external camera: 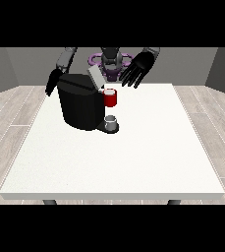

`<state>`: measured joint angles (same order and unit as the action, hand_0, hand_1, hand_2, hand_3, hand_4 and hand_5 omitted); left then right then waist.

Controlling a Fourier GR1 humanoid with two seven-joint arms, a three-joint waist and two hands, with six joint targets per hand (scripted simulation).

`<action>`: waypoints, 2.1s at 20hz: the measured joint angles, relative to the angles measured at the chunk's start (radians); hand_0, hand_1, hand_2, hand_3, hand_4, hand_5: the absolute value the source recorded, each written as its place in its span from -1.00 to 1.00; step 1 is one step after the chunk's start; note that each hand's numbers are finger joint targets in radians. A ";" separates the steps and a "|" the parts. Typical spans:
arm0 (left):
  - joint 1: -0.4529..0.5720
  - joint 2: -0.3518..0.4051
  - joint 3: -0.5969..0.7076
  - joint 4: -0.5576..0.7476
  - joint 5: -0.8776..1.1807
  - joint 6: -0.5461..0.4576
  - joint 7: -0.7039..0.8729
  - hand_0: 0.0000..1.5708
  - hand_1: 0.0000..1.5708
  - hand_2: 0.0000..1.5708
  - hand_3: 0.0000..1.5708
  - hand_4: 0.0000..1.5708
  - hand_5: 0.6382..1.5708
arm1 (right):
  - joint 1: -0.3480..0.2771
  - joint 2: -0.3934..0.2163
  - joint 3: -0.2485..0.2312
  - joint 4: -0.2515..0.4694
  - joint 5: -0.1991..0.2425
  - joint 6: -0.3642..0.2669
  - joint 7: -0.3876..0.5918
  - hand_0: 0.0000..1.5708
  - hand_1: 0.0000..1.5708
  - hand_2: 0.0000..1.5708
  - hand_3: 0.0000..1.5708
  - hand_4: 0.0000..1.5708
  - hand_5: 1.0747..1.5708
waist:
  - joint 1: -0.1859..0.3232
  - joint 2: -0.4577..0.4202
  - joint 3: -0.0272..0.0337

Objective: Insert the coffee pod into the coffee machine and close the lid

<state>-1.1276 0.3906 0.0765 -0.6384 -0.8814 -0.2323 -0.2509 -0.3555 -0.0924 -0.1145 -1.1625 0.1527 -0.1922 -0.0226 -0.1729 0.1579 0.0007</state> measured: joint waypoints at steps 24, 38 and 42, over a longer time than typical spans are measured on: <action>0.577 -0.372 0.298 -0.025 0.496 -0.066 -0.074 -1.00 -1.00 -1.00 -1.00 -0.53 1.00 | 0.122 -0.030 0.042 -0.127 -0.065 0.155 0.031 -1.00 -1.00 -1.00 -1.00 -0.70 1.00 | 0.283 -0.456 -0.0007; 0.695 -0.387 0.164 -0.313 0.643 -0.092 0.030 -1.00 -1.00 -1.00 -1.00 -0.55 1.00 | -0.063 -0.100 -0.081 -0.023 -0.169 0.198 0.113 -1.00 -1.00 -1.00 -1.00 -0.84 1.00 | 0.383 -0.339 -0.0003; 0.715 -0.389 0.123 -0.400 0.675 -0.078 0.061 -1.00 -1.00 -1.00 -1.00 -0.64 1.00 | -0.117 -0.107 -0.116 0.031 -0.209 0.204 0.116 -1.00 -1.00 -1.00 -1.00 -0.81 1.00 | 0.393 -0.291 -0.0003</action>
<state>-0.4121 0.0013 0.1997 -1.0388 -0.2060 -0.3107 -0.1903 -0.4724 -0.1994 -0.2303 -1.1316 -0.0562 0.0113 0.0937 0.2197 -0.1332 0.0003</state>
